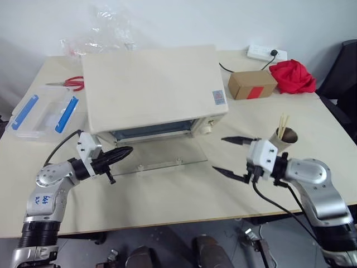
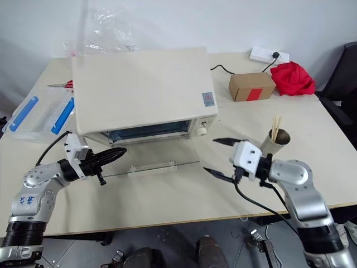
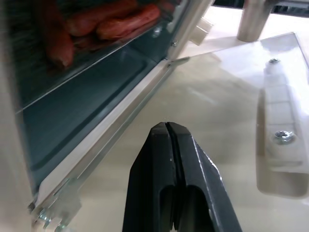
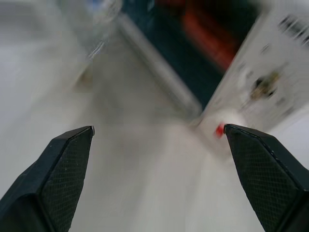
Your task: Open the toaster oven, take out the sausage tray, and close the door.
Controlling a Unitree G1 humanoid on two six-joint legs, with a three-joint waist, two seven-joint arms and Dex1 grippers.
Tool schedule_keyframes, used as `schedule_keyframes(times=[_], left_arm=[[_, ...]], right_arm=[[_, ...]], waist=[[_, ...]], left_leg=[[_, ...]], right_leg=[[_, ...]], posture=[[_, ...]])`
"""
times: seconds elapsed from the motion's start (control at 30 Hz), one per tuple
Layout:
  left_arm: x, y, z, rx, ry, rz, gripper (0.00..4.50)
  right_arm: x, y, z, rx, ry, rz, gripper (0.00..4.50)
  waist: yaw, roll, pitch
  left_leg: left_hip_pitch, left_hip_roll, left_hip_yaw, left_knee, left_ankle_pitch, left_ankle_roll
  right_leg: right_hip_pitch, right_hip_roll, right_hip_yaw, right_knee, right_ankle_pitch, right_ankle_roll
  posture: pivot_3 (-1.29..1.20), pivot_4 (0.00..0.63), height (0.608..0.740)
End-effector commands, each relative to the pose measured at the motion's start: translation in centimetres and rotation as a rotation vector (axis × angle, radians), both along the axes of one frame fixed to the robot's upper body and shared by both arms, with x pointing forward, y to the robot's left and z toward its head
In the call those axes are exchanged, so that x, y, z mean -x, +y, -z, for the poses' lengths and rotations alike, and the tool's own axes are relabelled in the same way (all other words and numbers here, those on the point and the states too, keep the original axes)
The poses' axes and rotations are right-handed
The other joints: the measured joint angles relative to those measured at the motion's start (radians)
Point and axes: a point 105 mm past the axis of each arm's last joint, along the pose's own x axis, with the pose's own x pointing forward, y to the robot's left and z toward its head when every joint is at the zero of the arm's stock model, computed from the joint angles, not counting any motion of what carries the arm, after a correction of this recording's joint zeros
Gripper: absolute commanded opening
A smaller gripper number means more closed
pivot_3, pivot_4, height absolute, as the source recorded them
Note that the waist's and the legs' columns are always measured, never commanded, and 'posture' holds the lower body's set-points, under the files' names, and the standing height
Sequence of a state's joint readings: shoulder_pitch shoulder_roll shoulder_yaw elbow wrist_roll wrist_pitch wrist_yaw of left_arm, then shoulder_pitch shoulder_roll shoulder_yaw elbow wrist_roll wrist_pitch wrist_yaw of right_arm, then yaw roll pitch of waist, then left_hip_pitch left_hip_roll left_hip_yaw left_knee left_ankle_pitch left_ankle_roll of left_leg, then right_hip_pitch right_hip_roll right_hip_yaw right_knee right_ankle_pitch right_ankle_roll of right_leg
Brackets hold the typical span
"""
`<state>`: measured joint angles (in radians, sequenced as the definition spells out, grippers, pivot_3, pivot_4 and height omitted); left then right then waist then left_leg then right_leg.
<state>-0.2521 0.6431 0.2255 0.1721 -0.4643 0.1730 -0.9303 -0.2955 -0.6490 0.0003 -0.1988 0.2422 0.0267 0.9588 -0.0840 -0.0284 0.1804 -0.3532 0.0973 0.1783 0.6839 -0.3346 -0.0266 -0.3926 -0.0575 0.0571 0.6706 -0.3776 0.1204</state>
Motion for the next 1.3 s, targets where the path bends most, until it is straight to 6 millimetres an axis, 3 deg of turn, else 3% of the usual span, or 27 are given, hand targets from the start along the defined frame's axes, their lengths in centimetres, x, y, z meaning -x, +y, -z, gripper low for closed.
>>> schedule_keyframes(times=[0.03, 0.47, 0.7, 1.2, 1.3], left_arm=[[-0.6, 1.3, -2.0, 0.035, -0.053, -0.035, 0.03], [-0.7, 0.4, -3.7, 0.052, -0.08, 0.034, 0.03], [-2.0, 0.2, -6.5, 0.108, -0.129, 0.02, 0.03], [-1.7, -0.5, -5.8, 0.093, -0.107, 0.047, 0.03], [-0.9, -1.1, -5.7, 0.09, -0.097, 0.11, 0.03]], right_arm=[[-0.4, 0.5, -0.3, -0.007, -0.027, -0.012, 4.5], [-0.5, 0.6, -0.3, -0.04, -0.042, -0.001, 4.5], [-0.7, 0.5, -0.6, -0.059, -0.051, 0.014, 4.5], [-0.2, 0.3, -0.2, -0.082, -0.038, 0.033, 4.5], [0.0, 0.2, -0.1, -0.081, -0.034, 0.04, 4.5]], waist=[[0.003, 0.0, 0.0], [0.012, 0.0, 0.0], [0.022, -0.001, 0.0], [0.026, 0.0, 0.0], [0.027, 0.0, 0.0]], left_leg=[[0.0, 0.0, 0.0, 0.0, 0.0, 0.0], [-0.003, 0.0, 0.0, -0.001, -0.002, 0.001], [-0.003, 0.0, 0.0, 0.0, -0.002, 0.001], [-0.003, 0.0, 0.001, -0.001, -0.002, 0.001], [-0.003, 0.0, 0.001, -0.001, -0.002, 0.001]], right_leg=[[0.0, 0.0, 0.0, -0.001, 0.0, 0.0], [-0.001, -0.001, -0.002, -0.006, 0.0, 0.001], [-0.001, -0.001, -0.002, -0.006, 0.0, 0.001], [-0.001, 0.0, -0.002, -0.006, 0.0, 0.001], [-0.001, 0.0, -0.002, -0.006, 0.0, 0.001]], posture=[[0.0, 0.15, 0.74], [0.0, 0.15, 0.74], [0.0, 0.15, 0.74], [0.0, 0.15, 0.74], [0.0, 0.15, 0.74]])
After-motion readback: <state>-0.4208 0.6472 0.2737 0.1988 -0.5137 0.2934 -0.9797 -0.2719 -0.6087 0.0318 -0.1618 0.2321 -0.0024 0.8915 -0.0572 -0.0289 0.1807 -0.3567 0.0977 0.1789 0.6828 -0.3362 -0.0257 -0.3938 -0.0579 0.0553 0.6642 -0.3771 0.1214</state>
